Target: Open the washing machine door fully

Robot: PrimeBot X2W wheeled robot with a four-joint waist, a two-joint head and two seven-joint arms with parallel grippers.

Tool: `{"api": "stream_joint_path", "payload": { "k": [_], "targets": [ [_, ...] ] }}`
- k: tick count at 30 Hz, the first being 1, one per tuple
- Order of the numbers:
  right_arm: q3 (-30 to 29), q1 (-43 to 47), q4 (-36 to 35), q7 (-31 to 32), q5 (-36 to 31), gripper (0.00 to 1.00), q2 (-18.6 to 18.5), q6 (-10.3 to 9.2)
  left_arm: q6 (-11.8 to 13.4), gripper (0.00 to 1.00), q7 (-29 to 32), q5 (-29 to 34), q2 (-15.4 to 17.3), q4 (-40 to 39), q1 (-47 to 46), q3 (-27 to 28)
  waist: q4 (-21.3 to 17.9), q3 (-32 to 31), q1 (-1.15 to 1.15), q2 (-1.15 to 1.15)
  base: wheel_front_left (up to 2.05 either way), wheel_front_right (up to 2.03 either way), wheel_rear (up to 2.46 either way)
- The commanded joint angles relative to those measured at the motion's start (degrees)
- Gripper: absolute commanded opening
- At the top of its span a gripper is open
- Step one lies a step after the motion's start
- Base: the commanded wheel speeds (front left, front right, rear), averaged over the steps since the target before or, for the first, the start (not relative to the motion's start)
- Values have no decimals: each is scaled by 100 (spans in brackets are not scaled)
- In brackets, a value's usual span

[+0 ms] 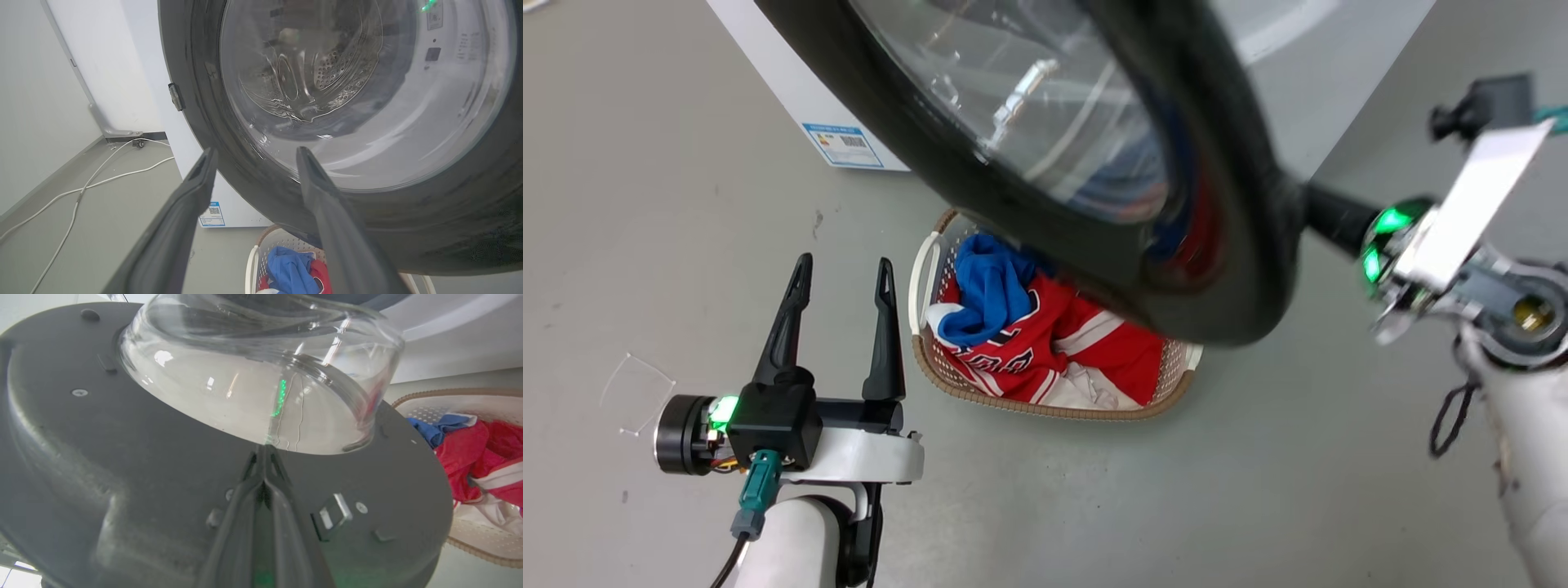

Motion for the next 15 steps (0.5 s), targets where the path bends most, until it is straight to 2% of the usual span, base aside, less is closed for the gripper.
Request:
{"api": "stream_joint_path", "payload": {
  "k": [1,15],
  "targets": [
    [94,216,-137,70,52,0,105,16,7,100,-16,32,-1,6,49,20,-6,-75,0,0,0,0,0],
    [532,1403,-830,222,280,0,516,16,7,100,-16,53,15,112,373,-23,37,-695,0,0,0,0,0]
  ]
}}
